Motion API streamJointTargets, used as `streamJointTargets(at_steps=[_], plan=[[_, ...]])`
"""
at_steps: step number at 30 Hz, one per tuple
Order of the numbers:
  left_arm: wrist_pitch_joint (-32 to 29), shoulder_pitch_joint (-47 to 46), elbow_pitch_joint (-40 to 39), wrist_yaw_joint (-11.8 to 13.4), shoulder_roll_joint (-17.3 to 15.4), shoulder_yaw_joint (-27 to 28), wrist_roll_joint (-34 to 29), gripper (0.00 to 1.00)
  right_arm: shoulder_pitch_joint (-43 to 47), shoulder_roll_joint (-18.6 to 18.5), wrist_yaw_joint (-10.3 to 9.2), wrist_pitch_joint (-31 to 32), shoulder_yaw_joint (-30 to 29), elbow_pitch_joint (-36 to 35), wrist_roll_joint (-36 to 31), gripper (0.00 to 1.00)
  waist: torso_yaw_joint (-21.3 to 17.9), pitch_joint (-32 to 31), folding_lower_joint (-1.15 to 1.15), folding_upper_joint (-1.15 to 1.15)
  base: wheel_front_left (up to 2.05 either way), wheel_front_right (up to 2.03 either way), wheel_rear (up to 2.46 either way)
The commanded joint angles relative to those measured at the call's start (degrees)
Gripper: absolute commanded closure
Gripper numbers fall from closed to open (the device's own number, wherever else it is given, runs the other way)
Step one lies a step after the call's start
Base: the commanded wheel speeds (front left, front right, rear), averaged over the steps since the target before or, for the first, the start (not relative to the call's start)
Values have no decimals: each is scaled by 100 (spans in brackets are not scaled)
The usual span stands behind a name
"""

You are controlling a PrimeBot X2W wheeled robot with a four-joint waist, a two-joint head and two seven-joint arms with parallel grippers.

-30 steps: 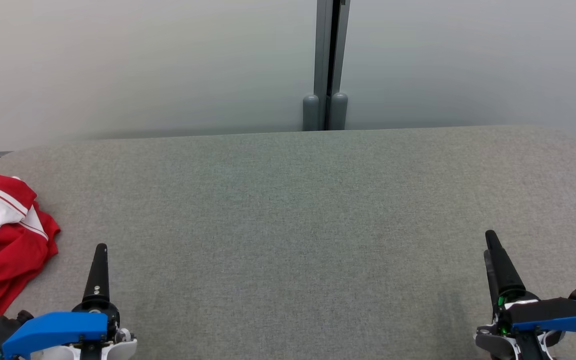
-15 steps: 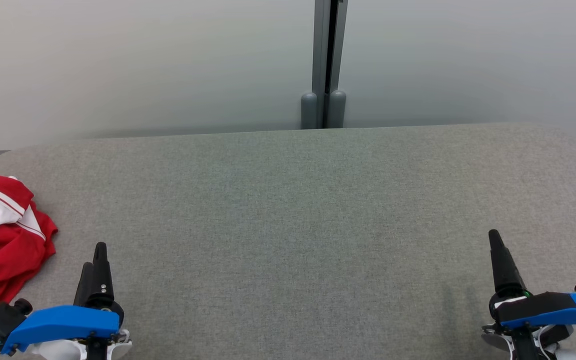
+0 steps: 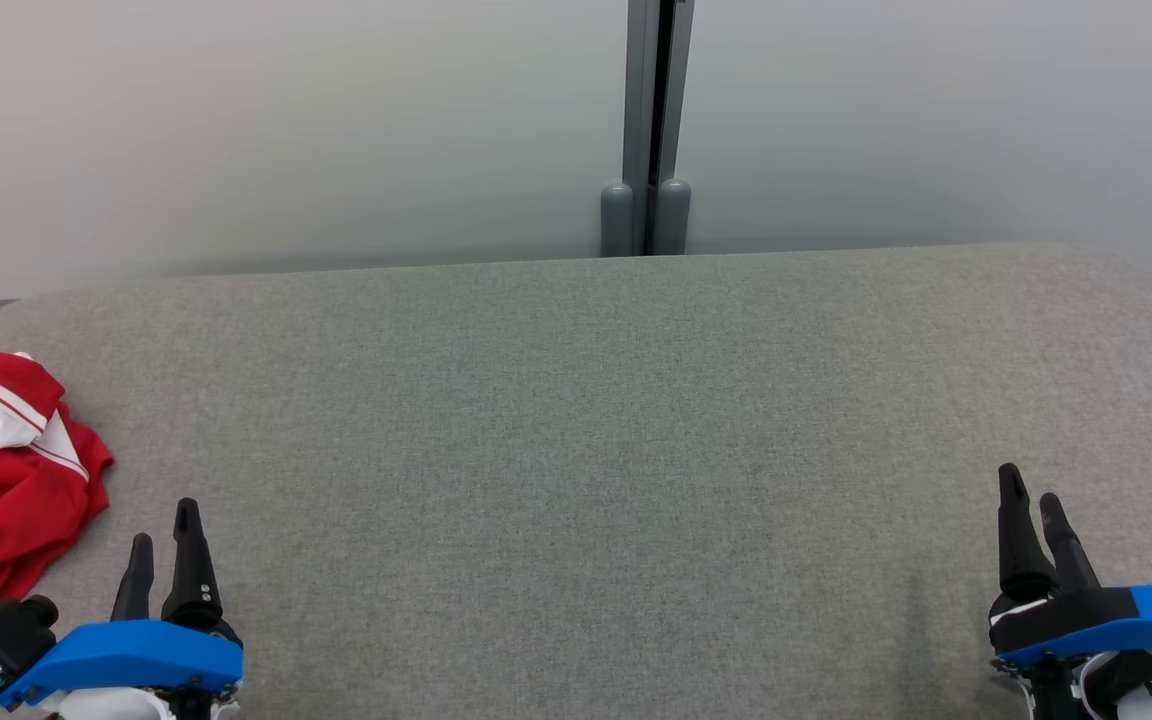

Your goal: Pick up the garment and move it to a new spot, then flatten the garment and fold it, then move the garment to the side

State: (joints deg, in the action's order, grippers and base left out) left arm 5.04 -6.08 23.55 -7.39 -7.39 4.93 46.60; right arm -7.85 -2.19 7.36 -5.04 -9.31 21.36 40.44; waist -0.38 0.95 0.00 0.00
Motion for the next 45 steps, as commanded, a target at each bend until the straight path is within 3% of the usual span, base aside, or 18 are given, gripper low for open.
streamJointTargets(at_steps=[1,21,45], plan=[[61,-121,-24,18,-56,47,-224,0,-132,-51,11,-62,-53,-19,-250,0,-2,-3,0,0,0,0,0],[386,-66,198,-9,-283,-323,-1839,0,-92,-64,13,-387,428,147,-2251,0,-8,5,0,0,0,0,0],[706,200,331,-11,-448,-801,-3095,0,234,-78,16,-710,624,263,-3554,0,-70,-77,0,0,0,0,0]])
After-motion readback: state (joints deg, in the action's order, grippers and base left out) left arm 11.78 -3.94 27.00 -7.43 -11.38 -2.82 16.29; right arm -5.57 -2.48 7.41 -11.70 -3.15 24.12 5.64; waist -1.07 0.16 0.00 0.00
